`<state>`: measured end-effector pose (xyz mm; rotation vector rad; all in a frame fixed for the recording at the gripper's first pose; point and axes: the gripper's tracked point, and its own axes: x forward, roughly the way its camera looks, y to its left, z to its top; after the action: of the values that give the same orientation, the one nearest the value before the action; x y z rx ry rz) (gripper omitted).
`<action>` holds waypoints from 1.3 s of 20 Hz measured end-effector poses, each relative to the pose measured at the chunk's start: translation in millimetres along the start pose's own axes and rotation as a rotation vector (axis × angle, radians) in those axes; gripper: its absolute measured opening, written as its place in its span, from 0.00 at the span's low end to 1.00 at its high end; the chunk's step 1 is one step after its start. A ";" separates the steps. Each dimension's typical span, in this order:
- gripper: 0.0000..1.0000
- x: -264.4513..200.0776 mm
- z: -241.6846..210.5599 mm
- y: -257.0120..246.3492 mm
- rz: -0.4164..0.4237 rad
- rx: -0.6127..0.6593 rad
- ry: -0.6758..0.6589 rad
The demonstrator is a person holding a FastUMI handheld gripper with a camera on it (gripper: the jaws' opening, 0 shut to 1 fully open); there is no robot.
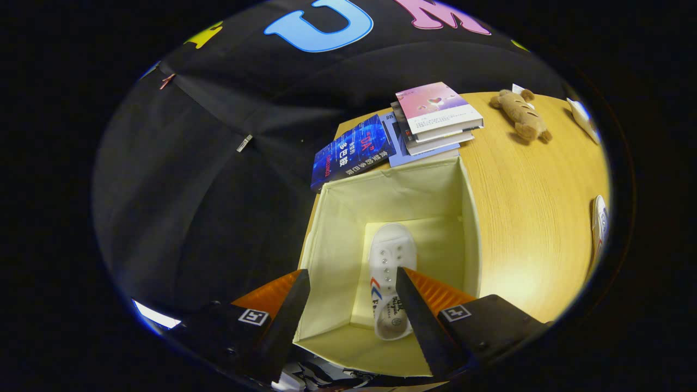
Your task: Open the storage box then place both shoes into the box .Put the left shoe in first, then the right shoe, with the right side of both shoes facing outward in a uniform manner.
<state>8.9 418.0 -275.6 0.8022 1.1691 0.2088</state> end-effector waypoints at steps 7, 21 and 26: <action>0.98 -97.2 73.3 -35.9 0.037 -0.089 -0.224; 0.99 -271.5 45.3 -402.6 -0.588 -0.270 -0.194; 0.98 -262.7 -13.6 -487.9 -0.672 -0.342 0.007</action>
<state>-231.9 -64.3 -404.5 0.0856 1.3022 -0.1463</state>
